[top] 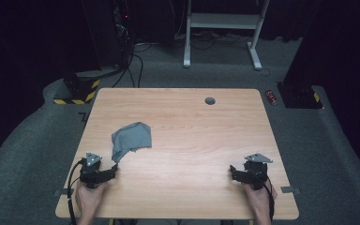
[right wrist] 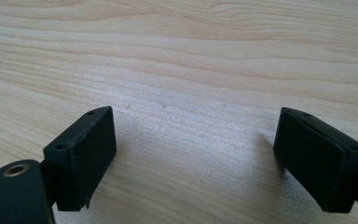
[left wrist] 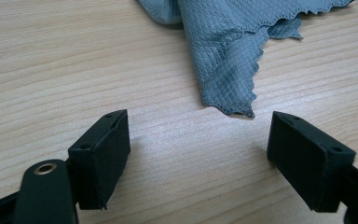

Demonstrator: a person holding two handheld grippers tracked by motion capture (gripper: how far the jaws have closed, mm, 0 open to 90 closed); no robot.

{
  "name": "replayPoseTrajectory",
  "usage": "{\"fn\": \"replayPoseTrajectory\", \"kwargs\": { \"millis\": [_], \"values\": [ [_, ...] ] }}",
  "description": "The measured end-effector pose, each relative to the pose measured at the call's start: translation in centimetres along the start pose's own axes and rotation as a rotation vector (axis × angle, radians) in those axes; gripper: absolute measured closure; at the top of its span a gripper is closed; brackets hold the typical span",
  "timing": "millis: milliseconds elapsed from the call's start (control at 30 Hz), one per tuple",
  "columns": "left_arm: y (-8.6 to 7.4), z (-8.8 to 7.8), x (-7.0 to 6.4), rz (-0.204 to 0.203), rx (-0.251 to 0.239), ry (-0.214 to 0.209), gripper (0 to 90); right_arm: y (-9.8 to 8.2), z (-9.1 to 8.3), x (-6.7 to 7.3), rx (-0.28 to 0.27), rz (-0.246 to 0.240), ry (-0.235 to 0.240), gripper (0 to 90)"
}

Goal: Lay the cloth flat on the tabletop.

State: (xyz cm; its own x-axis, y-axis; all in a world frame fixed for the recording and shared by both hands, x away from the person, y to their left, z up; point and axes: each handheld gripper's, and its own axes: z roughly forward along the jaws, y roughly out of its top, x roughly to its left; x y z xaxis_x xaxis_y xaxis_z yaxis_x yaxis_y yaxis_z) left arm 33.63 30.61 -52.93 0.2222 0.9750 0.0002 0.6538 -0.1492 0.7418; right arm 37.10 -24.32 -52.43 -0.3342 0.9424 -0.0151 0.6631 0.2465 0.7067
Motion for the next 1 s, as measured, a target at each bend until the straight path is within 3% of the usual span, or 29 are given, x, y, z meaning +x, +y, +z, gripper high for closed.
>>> {"fn": "replayPoseTrajectory", "kwargs": {
  "millis": [533,1000],
  "values": [
    [0.12,0.16,-0.03,0.02,0.016,-0.029,14.3,-0.02,-0.04,0.01,0.001,0.001,0.001,12.8],
    [0.19,0.23,-0.16,0.017,0.02,-0.022,12.8,-0.02,-0.04,0.01,0.002,0.001,0.001,12.9]
  ]
}}
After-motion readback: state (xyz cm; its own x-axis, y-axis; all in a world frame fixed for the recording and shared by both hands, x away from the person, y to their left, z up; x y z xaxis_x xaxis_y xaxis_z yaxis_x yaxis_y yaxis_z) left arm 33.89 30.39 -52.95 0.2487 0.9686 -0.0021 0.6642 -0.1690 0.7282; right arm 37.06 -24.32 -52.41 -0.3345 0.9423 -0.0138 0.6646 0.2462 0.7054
